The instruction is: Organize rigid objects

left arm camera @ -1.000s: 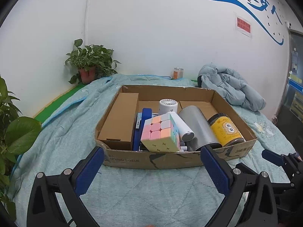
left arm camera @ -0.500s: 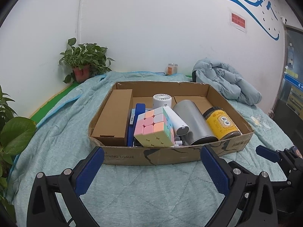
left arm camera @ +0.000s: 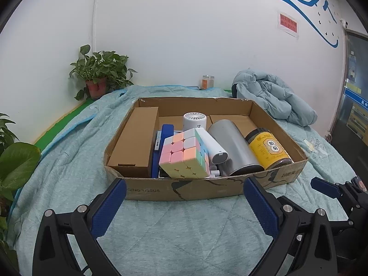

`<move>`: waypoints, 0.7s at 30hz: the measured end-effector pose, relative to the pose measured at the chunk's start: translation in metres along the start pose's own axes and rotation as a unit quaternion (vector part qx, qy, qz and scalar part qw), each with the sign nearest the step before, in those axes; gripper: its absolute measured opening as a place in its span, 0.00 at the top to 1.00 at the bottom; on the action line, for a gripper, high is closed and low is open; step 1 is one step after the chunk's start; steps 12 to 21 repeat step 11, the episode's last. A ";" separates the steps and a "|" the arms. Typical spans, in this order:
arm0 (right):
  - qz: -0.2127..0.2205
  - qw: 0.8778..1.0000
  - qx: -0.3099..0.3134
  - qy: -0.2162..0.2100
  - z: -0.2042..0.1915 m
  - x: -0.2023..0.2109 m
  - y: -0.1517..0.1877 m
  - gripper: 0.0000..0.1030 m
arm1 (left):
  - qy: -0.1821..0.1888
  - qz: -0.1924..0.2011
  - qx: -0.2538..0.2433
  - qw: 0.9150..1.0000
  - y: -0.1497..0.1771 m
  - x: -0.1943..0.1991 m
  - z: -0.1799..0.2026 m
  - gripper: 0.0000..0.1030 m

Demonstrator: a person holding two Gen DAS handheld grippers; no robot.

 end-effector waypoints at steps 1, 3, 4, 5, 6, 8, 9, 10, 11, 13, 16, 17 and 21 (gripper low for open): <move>0.000 1.000 0.001 0.000 0.000 0.000 0.000 0.19 | 0.000 -0.001 0.002 1.000 0.000 0.000 -0.001 0.01; -0.001 1.000 0.002 0.000 -0.001 0.000 0.000 0.19 | 0.003 -0.001 0.008 1.000 0.001 0.000 -0.003 0.01; -0.002 1.000 0.003 0.000 -0.001 -0.001 0.000 0.19 | 0.006 0.000 0.011 1.000 0.001 0.000 -0.003 0.01; -0.003 1.000 0.003 0.000 -0.001 -0.001 0.001 0.19 | 0.008 0.002 0.014 1.000 0.001 0.000 -0.004 0.01; -0.003 1.000 0.004 -0.001 -0.002 -0.001 0.001 0.19 | 0.010 0.003 0.016 1.000 0.001 0.001 -0.004 0.01; -0.004 1.000 0.004 0.000 -0.002 -0.001 0.001 0.19 | 0.013 0.004 0.017 1.000 0.001 0.000 -0.004 0.01; -0.004 1.000 0.004 0.000 -0.002 -0.001 0.001 0.19 | 0.019 0.004 0.015 1.000 0.002 -0.001 -0.003 0.01; -0.004 1.000 0.003 0.000 -0.002 -0.002 0.000 0.19 | 0.020 0.004 0.014 1.000 0.002 -0.001 -0.003 0.01; -0.004 1.000 0.002 0.000 -0.001 -0.002 0.000 0.19 | 0.014 0.004 0.011 1.000 0.003 -0.002 -0.003 0.01; -0.004 1.000 0.002 0.000 -0.001 -0.002 0.000 0.19 | 0.014 0.004 0.011 1.000 0.003 -0.002 -0.003 0.01; -0.004 1.000 0.002 0.000 -0.001 -0.002 0.000 0.19 | 0.014 0.004 0.011 1.000 0.003 -0.002 -0.003 0.01; -0.004 1.000 0.002 0.000 -0.001 -0.002 0.000 0.19 | 0.014 0.004 0.011 1.000 0.003 -0.002 -0.003 0.01; -0.004 1.000 0.002 0.000 -0.001 -0.002 0.000 0.19 | 0.014 0.004 0.011 1.000 0.003 -0.002 -0.003 0.01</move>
Point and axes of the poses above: each gripper's, at about its wrist camera, not at the fingertips, and x roughly against the way its jaws point, z to its right, y to its underside, the point moved 6 cm from there along -x, roughly the way its jaws point, and after that the axes turned 6 degrees about -x, right-handed, at the moved point
